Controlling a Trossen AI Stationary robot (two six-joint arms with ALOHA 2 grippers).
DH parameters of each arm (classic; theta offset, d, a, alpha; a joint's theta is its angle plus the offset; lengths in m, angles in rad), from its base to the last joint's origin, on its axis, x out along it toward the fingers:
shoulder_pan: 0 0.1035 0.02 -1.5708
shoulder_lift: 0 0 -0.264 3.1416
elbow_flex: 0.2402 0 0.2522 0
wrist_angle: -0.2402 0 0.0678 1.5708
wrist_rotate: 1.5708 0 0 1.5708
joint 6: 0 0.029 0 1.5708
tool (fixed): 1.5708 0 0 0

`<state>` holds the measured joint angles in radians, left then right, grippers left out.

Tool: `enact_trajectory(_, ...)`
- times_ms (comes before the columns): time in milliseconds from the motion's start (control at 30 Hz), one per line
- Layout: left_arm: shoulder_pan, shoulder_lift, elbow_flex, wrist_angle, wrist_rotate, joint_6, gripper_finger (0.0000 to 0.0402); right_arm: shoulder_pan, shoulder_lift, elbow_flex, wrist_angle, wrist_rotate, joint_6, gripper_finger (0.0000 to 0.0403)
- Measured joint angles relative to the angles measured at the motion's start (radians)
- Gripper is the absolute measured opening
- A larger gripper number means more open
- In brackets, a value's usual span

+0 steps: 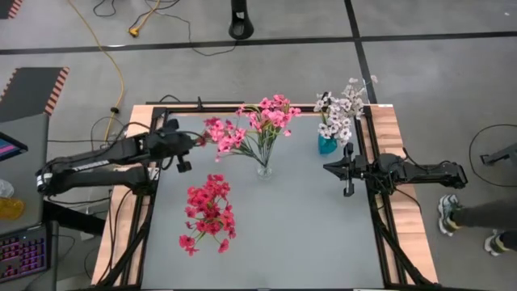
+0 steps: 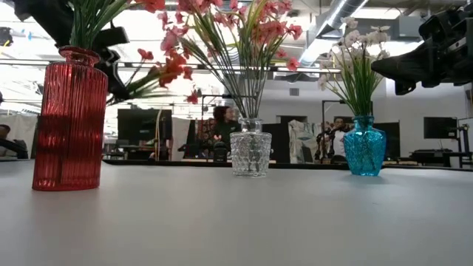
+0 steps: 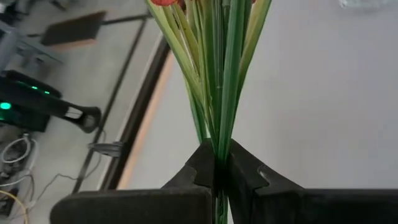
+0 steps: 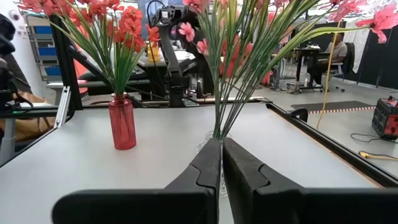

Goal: Sort flowers into vase by color
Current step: Put the red flowers into the red vase

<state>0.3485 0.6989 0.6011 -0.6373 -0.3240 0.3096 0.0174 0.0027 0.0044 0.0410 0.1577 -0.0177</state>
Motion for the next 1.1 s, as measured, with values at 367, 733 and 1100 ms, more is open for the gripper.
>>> enact_trajectory(367,0.000,-0.143,0.001,0.019,-0.155,-0.050,0.0000,0.000,0.000,0.000,0.000,0.000,0.000,0.0047)
enact_trajectory(733,0.000,-0.222,0.002,0.249,-0.169,-0.414,0.0000,0.000,0.000,0.000,0.000,0.000,0.000,0.0047)
enact_trajectory(1100,-0.178,-0.309,-0.004,0.327,-0.134,-0.670,0.0000,0.000,0.000,0.000,0.000,0.000,0.000,0.0047)
